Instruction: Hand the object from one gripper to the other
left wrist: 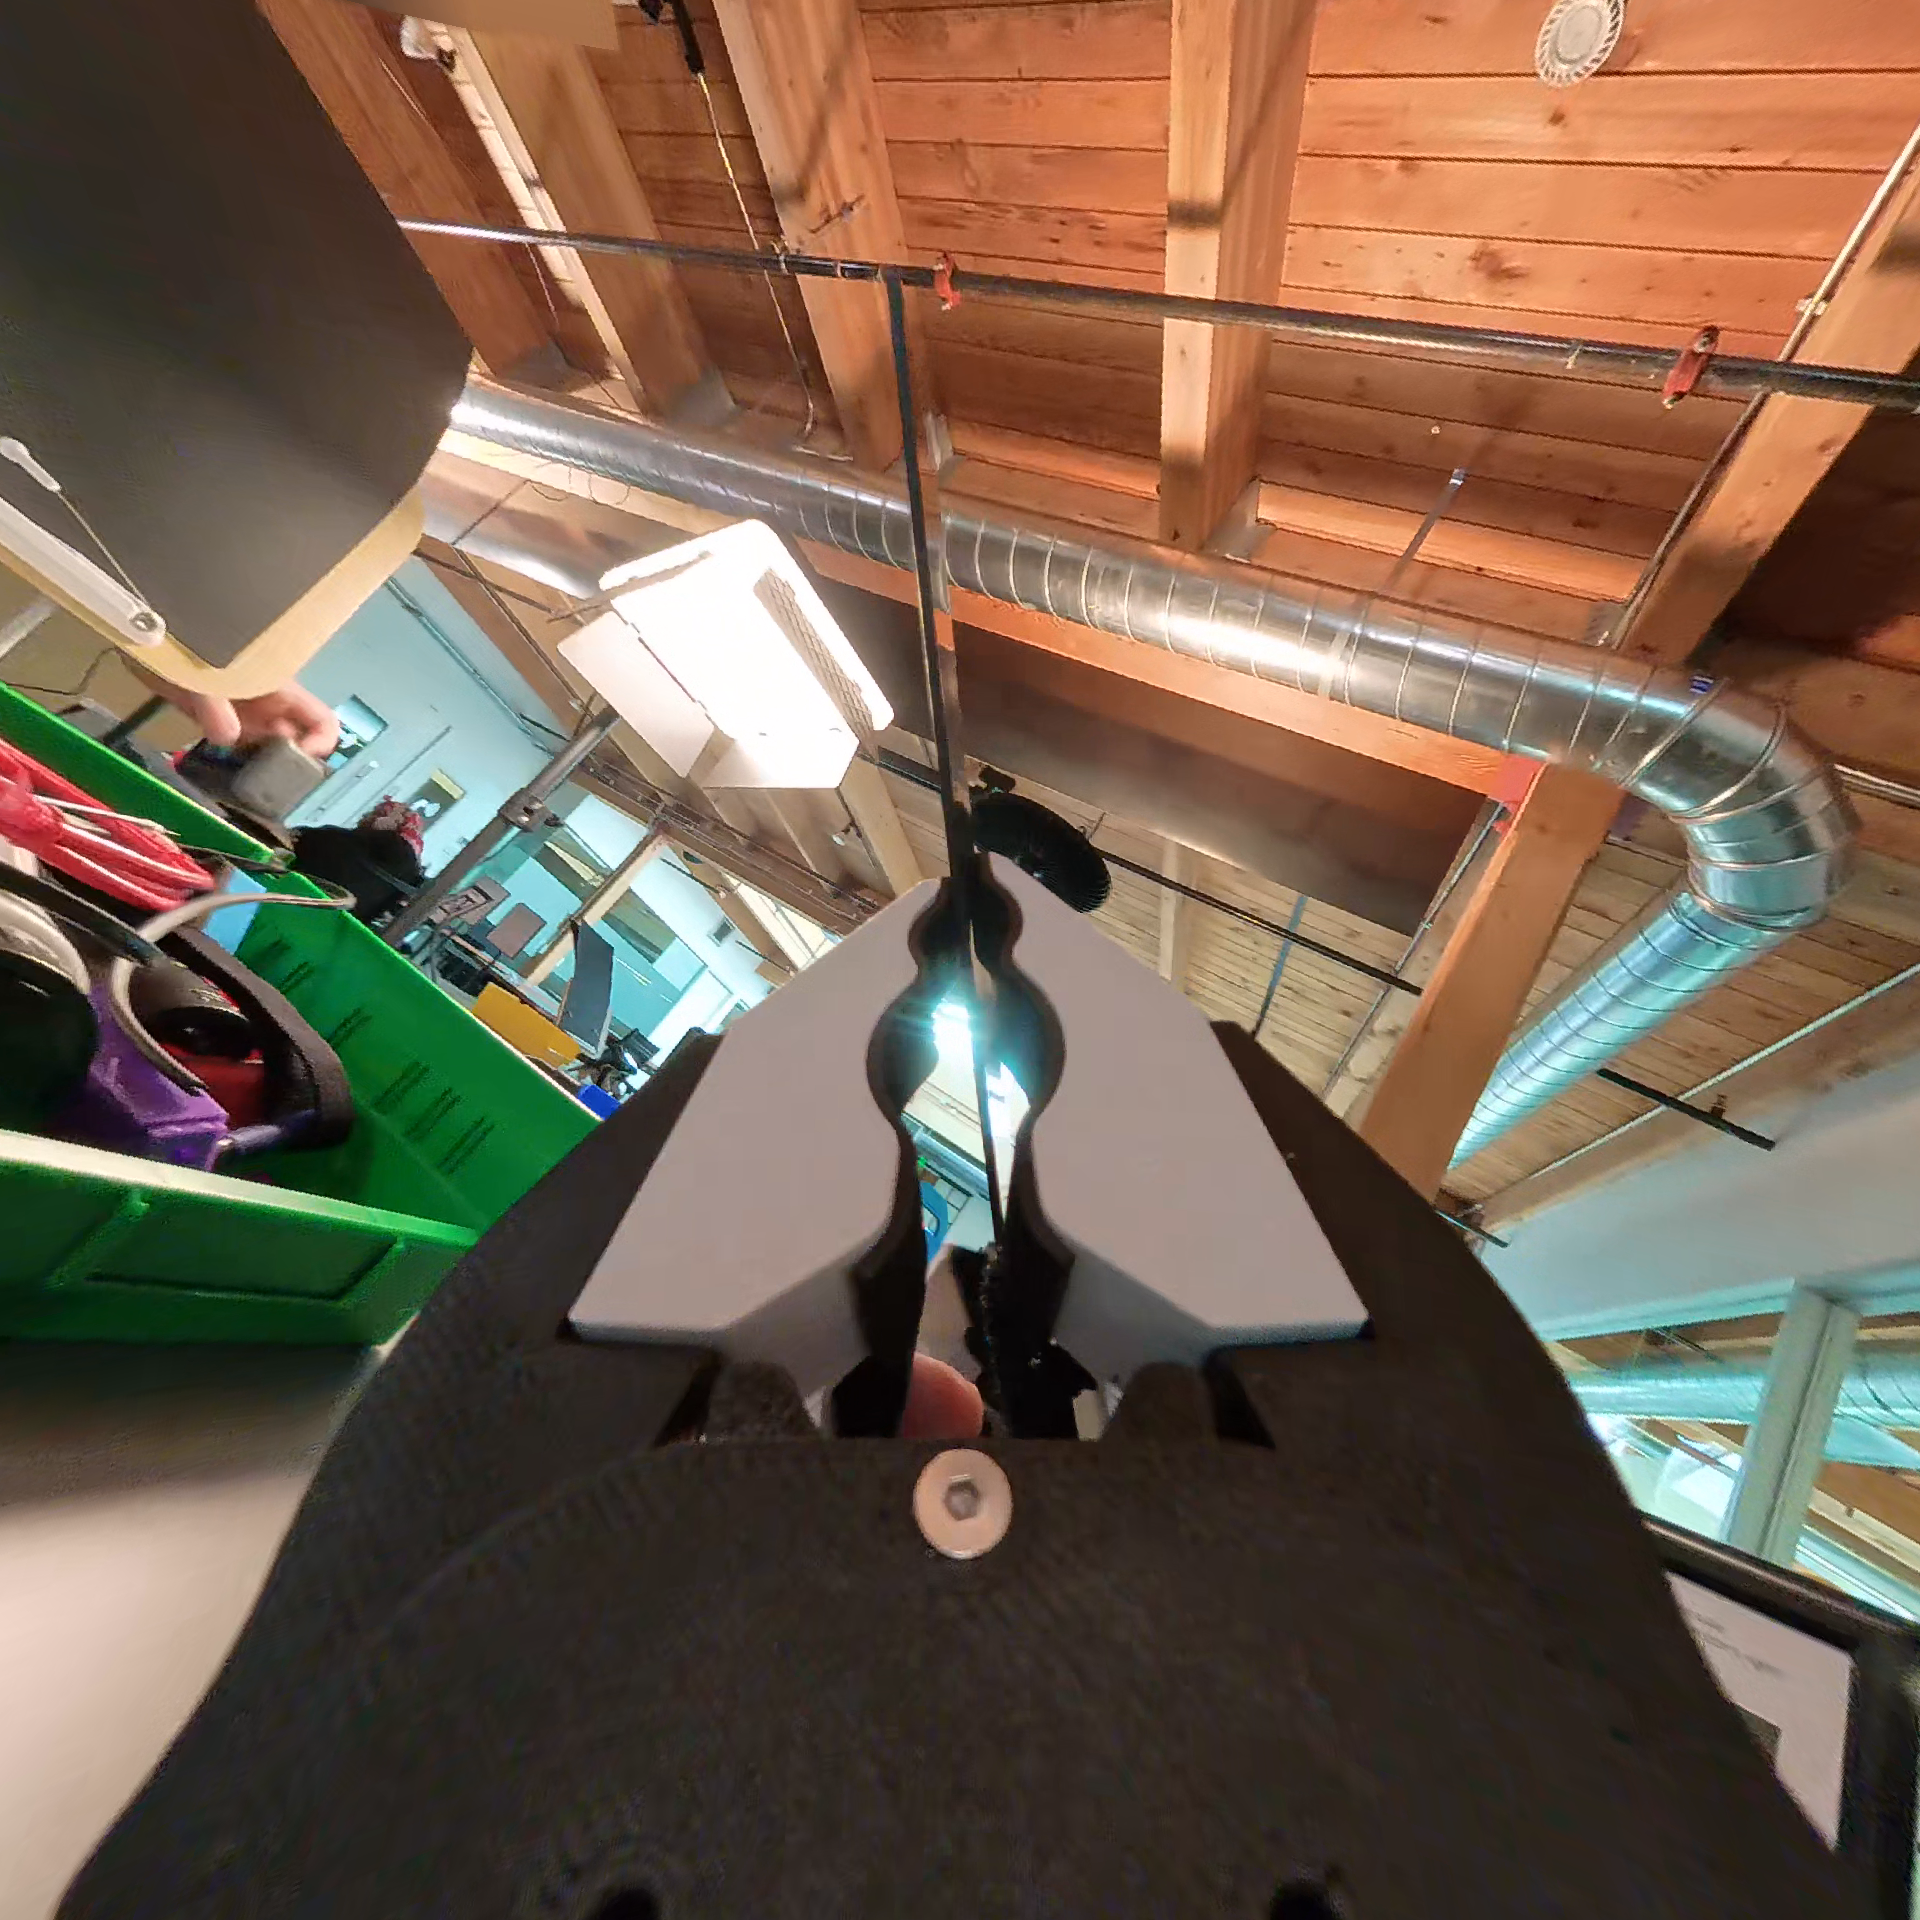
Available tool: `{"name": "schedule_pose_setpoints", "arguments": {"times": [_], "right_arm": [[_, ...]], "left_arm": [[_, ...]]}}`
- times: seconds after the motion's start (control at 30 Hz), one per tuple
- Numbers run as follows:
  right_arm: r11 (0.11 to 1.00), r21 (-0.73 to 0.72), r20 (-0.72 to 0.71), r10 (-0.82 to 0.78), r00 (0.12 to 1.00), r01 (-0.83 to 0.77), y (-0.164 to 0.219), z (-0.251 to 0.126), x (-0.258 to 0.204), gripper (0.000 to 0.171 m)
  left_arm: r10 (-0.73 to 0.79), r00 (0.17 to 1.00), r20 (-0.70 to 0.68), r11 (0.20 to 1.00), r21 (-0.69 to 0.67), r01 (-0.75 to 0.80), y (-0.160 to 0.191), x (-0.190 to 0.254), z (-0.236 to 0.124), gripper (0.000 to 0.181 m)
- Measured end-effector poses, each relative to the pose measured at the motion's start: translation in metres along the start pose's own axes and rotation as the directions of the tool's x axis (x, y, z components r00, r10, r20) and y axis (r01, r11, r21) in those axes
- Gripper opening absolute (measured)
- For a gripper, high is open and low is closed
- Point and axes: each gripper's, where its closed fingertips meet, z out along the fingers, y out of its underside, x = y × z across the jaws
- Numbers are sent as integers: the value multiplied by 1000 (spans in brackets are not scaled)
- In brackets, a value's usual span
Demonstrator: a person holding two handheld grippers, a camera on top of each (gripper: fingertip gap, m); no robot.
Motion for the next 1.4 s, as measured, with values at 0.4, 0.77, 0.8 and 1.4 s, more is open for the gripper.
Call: {"name": "schedule_pose_setpoints", "arguments": {"times": [0.4,0.77,0.8,1.4], "right_arm": [[774,-102,-288,-624,726,625,-42,-34,17,3],[435,-215,-186,-897,401,874,-30,-36,2,3],[400,-234,-161,-915,370,886,-25,-35,2,3],[420,-225,5,-902,432,879,-15,-39,-20,43]], "left_arm": [[-7,982,189,890,-447,92,59,-24,10,64],[-357,889,288,736,-499,457,84,-7,4,76],[-385,876,292,715,-505,483,88,-6,3,76],[-452,884,119,761,-465,452,79,1,7,2]]}}
